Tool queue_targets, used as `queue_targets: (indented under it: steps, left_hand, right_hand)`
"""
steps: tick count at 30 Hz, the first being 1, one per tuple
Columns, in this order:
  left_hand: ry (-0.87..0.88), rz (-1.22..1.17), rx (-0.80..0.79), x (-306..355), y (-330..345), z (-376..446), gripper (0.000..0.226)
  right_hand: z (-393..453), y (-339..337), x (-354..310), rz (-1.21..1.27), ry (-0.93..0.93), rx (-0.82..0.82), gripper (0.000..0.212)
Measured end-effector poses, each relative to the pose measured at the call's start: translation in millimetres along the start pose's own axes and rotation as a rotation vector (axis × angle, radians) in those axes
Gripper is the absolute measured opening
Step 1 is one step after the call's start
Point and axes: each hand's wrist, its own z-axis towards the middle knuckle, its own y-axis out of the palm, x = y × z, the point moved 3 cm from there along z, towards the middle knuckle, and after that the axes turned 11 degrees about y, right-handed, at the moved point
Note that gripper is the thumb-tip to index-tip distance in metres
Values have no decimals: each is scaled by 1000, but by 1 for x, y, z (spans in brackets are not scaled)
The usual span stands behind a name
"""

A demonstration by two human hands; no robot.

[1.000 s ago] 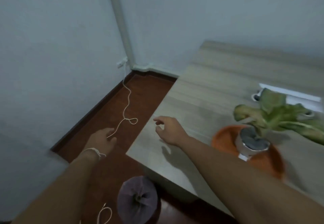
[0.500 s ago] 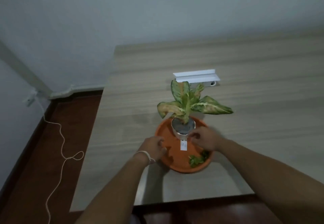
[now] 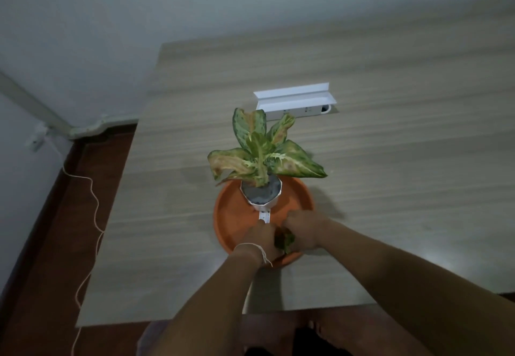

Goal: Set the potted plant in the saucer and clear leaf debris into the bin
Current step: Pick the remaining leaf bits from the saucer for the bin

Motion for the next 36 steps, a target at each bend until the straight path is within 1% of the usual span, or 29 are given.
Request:
queue_targets:
  steps: [2,6,10,13,16,20,25,27,32,36]
  left_hand:
    - [-15,25,2,1,0,1,32]
    - [-39,51,20,1,3,3,31]
    - [-33,50,48,4,6,2,22]
    - [-27,52,73,4,11,-1,21]
    - [-58,39,105,0,13,-2,23]
    - [-63,1,88,-4,15,-1,24]
    - [-106,-59,106,-9,11,-3,26]
    - [-92,-78,134,-11,4,-4,28]
    - [-57,-110,223,-16,-17,-11,23]
    - [-29,-123,228,-19,-27,-16,22]
  right_hand:
    - [1,2,-1,9,-20,3,50]
    - [2,4,-3,27,-28,26,38]
    - [-2,6,-2,23,-24,64,31]
    - [-5,7,-4,22,-8,58,28]
    - [-4,6,-7,45,13,35,26]
    - [0,2,-3,156,47,32,22]
    - [0,0,13,325,68,136,14]
    - [0,-1,19,387,92,159,12]
    - [-6,-15,26,536,143,210,9]
    - [-11,-19,28,600,205,217,12]
